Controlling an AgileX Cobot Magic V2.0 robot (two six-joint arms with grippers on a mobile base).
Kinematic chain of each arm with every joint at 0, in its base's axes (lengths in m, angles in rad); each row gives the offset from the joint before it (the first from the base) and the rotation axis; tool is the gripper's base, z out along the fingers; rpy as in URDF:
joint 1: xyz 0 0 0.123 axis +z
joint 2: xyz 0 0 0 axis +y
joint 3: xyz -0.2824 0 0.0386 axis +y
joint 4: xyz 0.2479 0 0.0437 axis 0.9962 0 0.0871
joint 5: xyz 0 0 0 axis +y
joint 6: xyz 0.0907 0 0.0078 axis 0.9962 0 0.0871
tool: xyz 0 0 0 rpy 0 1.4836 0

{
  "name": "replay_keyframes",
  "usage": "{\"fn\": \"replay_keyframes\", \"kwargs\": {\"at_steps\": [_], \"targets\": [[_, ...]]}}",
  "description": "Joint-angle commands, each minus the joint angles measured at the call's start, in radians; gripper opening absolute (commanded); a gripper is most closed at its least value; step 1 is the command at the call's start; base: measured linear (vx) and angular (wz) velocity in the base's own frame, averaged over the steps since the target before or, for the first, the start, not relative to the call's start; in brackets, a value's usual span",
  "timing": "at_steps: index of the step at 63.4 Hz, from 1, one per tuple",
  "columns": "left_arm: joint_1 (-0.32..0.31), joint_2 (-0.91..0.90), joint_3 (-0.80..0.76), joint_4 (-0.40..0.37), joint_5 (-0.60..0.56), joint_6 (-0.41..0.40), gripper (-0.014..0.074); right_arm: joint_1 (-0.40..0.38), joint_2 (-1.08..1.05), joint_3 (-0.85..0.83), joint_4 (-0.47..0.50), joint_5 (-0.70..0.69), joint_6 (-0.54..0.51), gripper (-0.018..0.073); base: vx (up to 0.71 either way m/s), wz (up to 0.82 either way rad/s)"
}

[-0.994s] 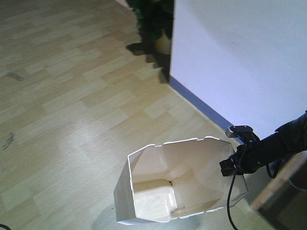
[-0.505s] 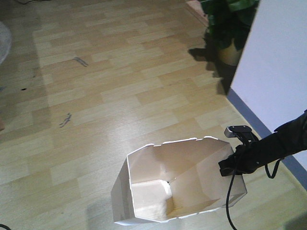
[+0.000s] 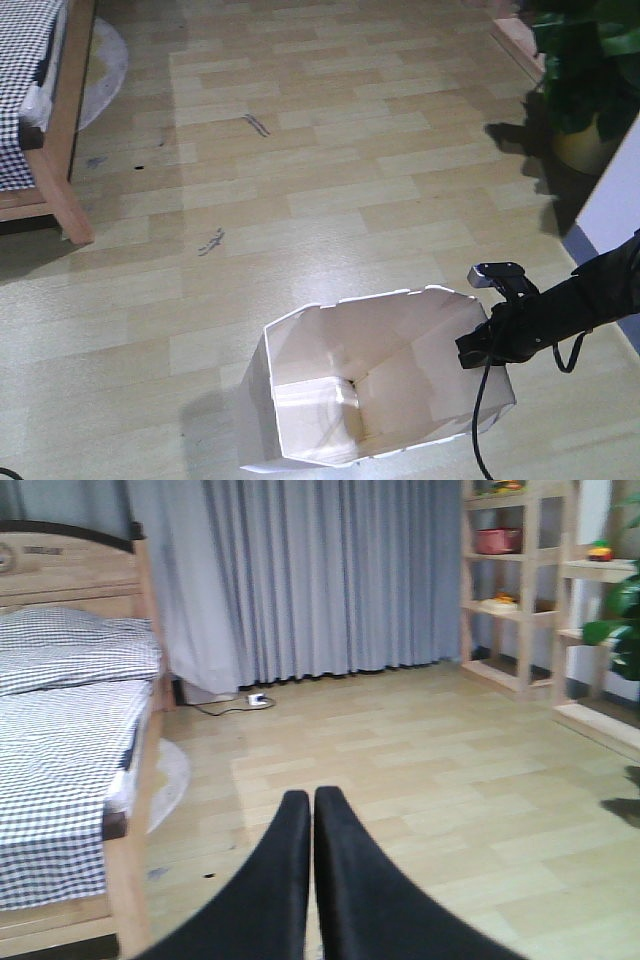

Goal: Move trash bin to bedside with robot
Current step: 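Hold the bin in the right gripper while the base turns toward the bed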

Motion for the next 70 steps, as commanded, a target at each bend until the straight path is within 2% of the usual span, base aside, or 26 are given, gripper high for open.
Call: {"fn": "replay_keyframes", "kwargs": {"at_steps": [1, 21, 70], "targets": [[-0.006, -0.014, 0.012, -0.009, -0.074, -0.014, -0.0006, -0.001, -0.071, -0.009, 0.061, 0.202, -0.001, -0.0005, 0.14, 0.34], [-0.006, -0.014, 0.012, -0.009, -0.074, -0.014, -0.0006, -0.001, -0.071, -0.009, 0.061, 0.206, -0.001, -0.0005, 0.19, 0.18], [-0.006, -0.014, 0.012, -0.009, -0.074, -0.014, -0.0006, -0.001, -0.071, -0.009, 0.061, 0.206, -0.001, -0.0005, 0.27, -0.02]]}}
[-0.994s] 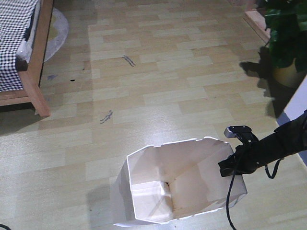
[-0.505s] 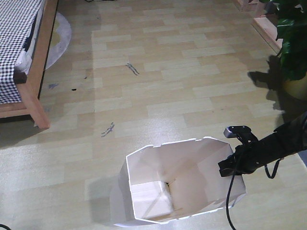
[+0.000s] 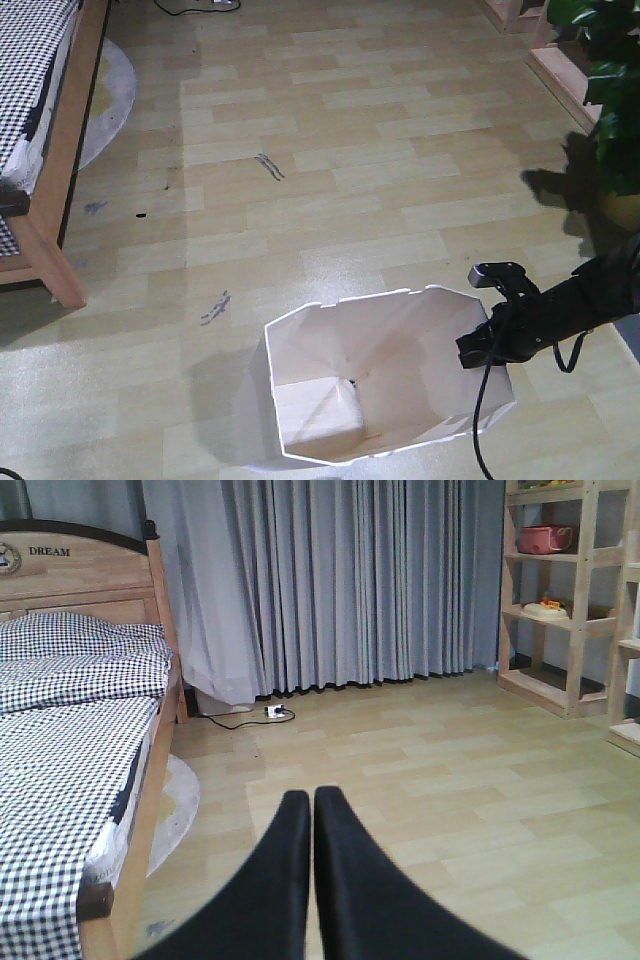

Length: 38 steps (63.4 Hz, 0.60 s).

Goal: Move trash bin to bedside with robot
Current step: 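Hold the bin in the right gripper while the base turns toward the bed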

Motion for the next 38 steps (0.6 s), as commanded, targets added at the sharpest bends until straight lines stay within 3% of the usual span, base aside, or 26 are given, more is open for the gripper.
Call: {"fn": "replay_keyframes", "kwargs": {"at_steps": [1, 38], "targets": [[-0.006, -0.014, 0.012, -0.009, -0.074, -0.014, -0.0006, -0.004, -0.071, -0.009, 0.061, 0.206, -0.001, -0.0005, 0.29, 0.04], [-0.006, -0.014, 0.012, -0.009, -0.074, -0.014, -0.0006, -0.004, -0.071, -0.009, 0.061, 0.206, -0.001, -0.0005, 0.3, 0.1]]}}
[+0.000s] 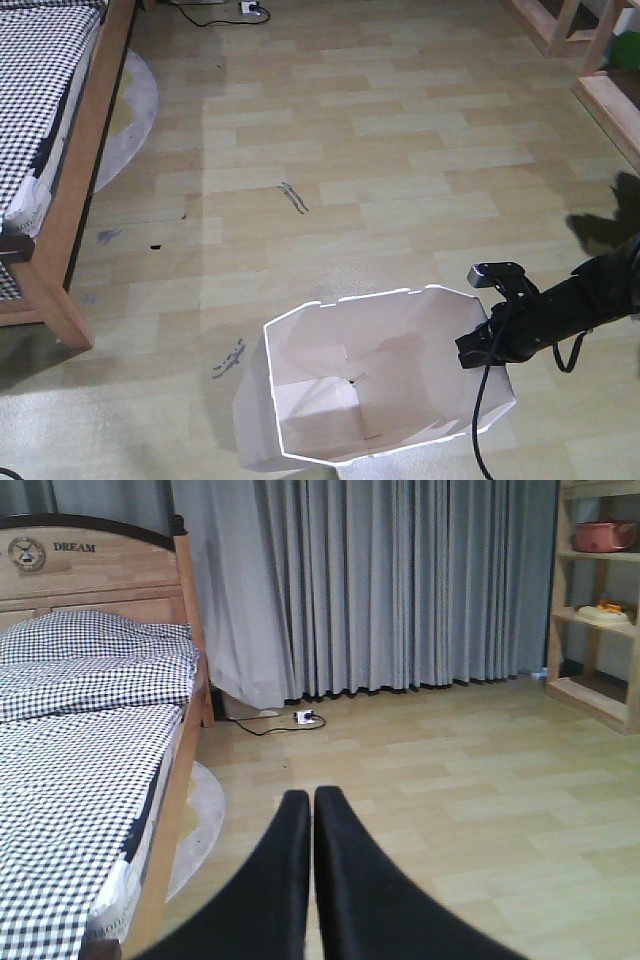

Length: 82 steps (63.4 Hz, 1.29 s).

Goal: Move trash bin to bedside with robot
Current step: 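Hold the bin in the right gripper while the base turns toward the bed, then carry the bin in the right gripper as the base drives to the bedside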

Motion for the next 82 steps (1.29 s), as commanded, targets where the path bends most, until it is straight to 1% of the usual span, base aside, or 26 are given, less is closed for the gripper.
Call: {"fn": "replay_keyframes", "kwargs": {"at_steps": [1, 33, 82], "targets": [[-0.006, -0.014, 0.012, -0.009, -0.074, -0.014, -0.0006, -0.004, -0.071, -0.009, 0.061, 0.206, -0.001, -0.0005, 0.3, 0.12], [-0.006, -0.014, 0.012, -0.009, -0.074, -0.014, -0.0006, -0.004, -0.071, -0.009, 0.061, 0.201, -0.001, -0.0005, 0.3, 0.08], [-0.006, -0.014, 0.012, -0.009, -0.074, -0.014, -0.0006, -0.004, -0.071, -0.009, 0.061, 0.202, -0.001, -0.0005, 0.28, -0.01]]}}
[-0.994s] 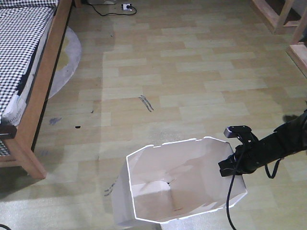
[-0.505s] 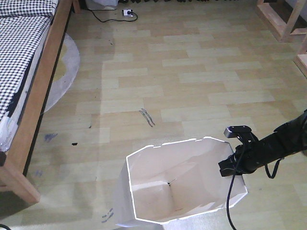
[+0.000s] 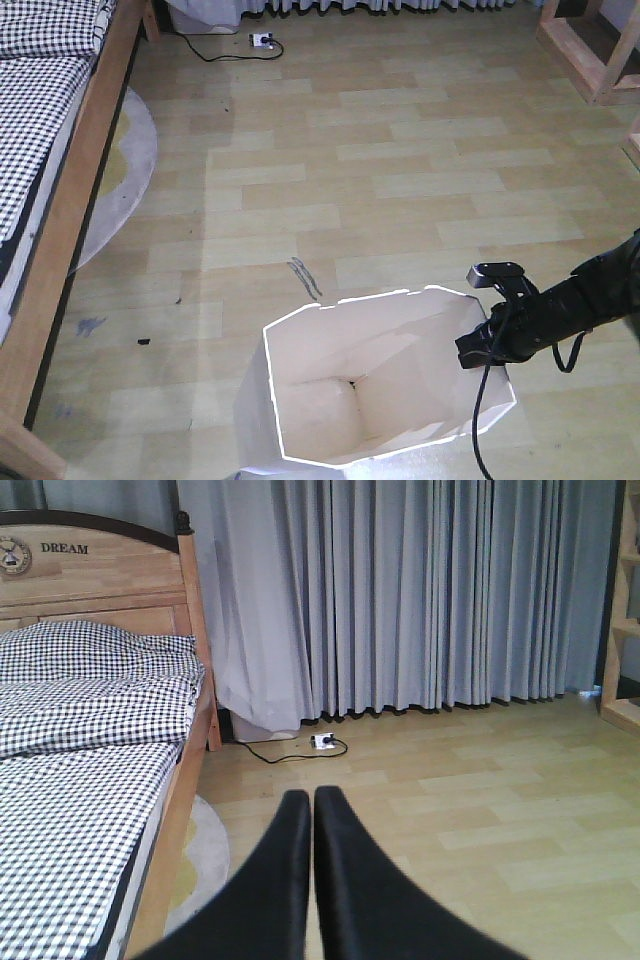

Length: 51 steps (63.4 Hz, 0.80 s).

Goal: Move trash bin to bedside with robot
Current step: 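Carry the bin in the right gripper as the base drives to the bedside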

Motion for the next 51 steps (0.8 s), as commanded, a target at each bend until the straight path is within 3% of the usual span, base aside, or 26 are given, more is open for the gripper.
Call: {"fn": "replay_keyframes", "kwargs": {"at_steps": [1, 51], "targets": [[-0.006, -0.014, 0.012, -0.009, -0.074, -0.014, -0.0006, -0.004, -0.071, -0.009, 0.06, 0.202, -0.001, -0.0005, 0.28, 0.0], [-0.006, -0.014, 0.012, -0.009, -0.074, -0.014, -0.0006, -0.004, -0.071, -0.009, 0.06, 0.206, -0.001, -0.0005, 0.28, -0.01]]}}
